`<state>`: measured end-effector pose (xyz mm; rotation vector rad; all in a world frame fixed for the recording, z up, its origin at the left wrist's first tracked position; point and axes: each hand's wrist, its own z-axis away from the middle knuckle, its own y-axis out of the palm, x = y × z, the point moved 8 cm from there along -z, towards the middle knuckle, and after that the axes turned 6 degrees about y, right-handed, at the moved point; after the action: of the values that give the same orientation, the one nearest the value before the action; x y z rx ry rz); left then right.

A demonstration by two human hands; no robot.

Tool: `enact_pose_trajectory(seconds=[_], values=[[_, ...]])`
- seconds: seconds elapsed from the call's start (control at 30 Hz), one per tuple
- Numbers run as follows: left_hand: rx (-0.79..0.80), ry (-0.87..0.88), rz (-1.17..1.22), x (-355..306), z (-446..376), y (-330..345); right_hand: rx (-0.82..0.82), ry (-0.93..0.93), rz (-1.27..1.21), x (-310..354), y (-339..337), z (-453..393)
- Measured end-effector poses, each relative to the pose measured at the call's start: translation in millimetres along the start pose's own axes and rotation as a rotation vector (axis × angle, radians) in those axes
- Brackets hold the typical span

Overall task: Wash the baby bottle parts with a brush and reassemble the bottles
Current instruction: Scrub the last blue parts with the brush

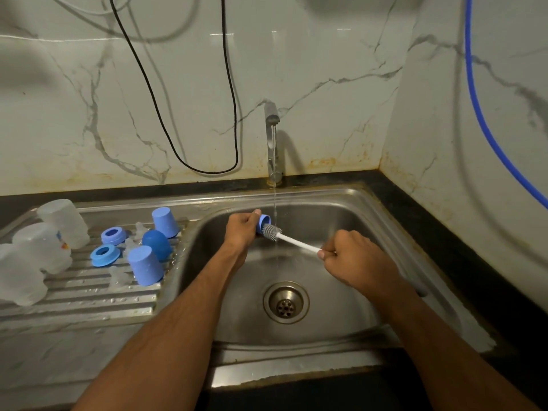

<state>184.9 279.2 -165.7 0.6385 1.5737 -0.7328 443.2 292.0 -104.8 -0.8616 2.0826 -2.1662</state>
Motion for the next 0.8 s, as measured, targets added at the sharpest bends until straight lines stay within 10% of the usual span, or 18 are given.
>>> enact_pose_trajectory(seconds=[0.63, 0.8], values=[[-0.006, -0.001, -0.03, 1.5, -0.7, 6.6, -0.166, 0.004, 0.023, -5.5, -7.3, -4.7], [-0.007, -0.019, -0.044, 6.1, -1.2, 2.8, 0.015, 0.015, 0.009, -4.2, 13.9, -11.7]])
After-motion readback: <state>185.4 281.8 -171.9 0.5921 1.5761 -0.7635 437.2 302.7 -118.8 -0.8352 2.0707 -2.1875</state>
